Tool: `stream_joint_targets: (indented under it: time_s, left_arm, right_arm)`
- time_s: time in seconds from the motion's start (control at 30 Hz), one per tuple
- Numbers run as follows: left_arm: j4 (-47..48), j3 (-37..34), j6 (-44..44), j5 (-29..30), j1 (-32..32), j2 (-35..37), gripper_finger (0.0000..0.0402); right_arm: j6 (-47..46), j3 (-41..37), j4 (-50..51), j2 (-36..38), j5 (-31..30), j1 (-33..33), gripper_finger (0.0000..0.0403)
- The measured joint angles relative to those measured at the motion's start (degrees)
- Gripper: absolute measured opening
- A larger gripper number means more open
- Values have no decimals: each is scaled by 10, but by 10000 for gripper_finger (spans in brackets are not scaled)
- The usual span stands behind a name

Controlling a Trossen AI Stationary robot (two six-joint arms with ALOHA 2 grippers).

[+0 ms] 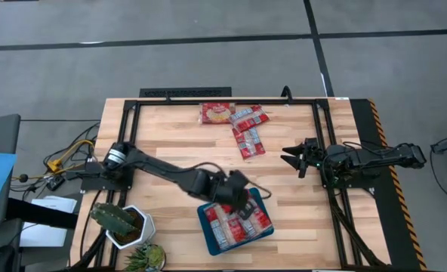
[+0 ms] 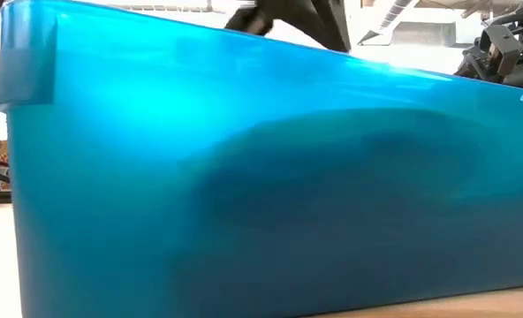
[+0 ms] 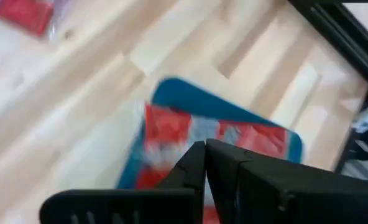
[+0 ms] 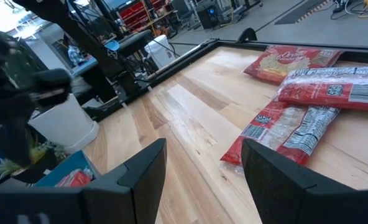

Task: Sort popcorn bags into baskets
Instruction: Adjust the popcorn bags on the blue bin

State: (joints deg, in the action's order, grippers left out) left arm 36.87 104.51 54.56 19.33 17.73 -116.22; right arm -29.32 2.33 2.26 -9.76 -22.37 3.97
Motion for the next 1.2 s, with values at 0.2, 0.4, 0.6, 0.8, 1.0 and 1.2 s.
stream_joint_targets:
  time_s: [0.2, 0.4, 0.6, 0.8, 1.0, 1.2]
  left_arm:
    - [-15, -1, -73, -18, -31, -35, 0]
    - [-18, 0, -102, -54, -42, -59, 0]
    - [-2, 0, -121, -71, -45, -69, 0]
    - [-20, 1, -132, -86, -48, -92, 0]
    - [-30, 0, -140, -90, -56, -96, 0]
    - [-59, 2, -151, -101, -70, -96, 0]
  right_arm:
    - [-1, 0, 0, 0, 0, 1, 234]
    - [-2, 0, 0, -11, 1, 1, 234]
    - [-2, 0, -1, -21, 0, 1, 234]
    - [-2, 0, 0, -22, 0, 0, 234]
    - [-2, 0, 0, -22, 0, 0, 234]
    - [-2, 0, 0, -22, 0, 0, 234]
